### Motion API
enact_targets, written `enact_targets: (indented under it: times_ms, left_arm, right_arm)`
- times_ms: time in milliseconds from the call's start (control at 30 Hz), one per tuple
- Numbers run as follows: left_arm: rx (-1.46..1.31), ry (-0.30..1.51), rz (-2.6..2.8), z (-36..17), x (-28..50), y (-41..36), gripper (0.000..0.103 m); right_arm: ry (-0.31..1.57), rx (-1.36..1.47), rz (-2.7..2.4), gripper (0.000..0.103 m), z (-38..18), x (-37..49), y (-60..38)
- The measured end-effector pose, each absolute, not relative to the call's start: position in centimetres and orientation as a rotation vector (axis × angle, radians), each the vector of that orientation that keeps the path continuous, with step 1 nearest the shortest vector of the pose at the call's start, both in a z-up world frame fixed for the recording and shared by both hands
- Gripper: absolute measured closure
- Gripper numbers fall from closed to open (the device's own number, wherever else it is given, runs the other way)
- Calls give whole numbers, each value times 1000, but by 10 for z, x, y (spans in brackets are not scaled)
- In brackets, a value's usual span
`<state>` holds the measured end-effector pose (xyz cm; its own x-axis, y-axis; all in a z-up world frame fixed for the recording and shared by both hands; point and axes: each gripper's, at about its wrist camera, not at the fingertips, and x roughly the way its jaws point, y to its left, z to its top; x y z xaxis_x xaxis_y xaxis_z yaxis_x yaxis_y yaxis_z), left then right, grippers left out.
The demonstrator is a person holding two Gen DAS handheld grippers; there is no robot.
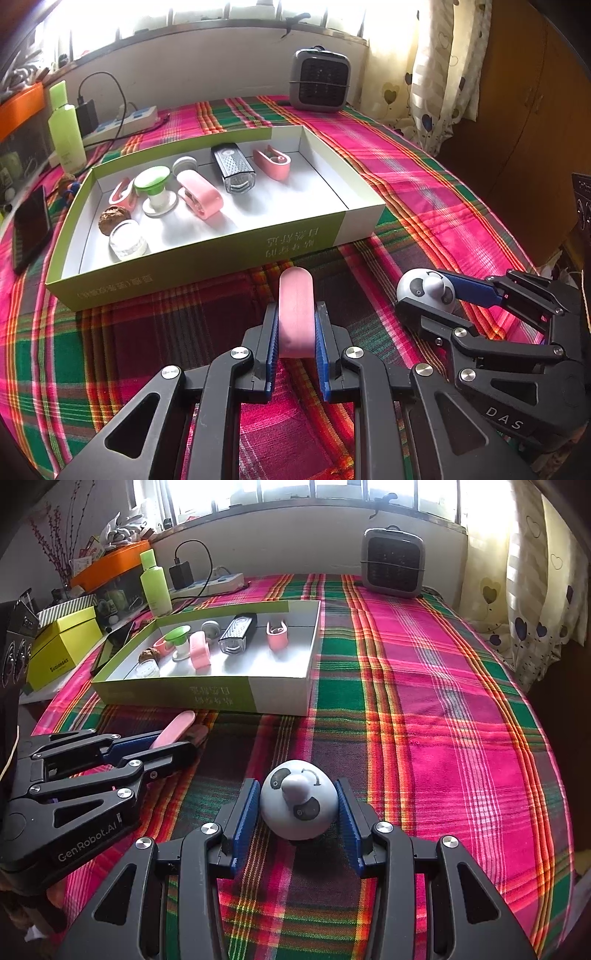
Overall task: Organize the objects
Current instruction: 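Carry the panda ball and pink case over the white box with both grippers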
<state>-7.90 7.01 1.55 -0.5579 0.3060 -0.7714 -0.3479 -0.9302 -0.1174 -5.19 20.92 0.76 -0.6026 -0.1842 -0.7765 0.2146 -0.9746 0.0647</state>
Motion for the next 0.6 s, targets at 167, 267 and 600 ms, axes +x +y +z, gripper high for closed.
enact_targets:
  times_ms: [167, 267, 600]
  left_arm:
    - [-1217, 77, 2490, 16, -79, 71, 86]
    - [-1214, 85, 2488, 16, -80, 72, 83]
    - [-1222, 111, 2508, 17, -78, 74, 87]
  right_arm:
    - [50, 1269, -2632, 60, 8, -51, 209]
    - [57, 1271, -2633, 60, 8, -51, 208]
    - [86, 1274, -2650, 60, 7, -48, 206]
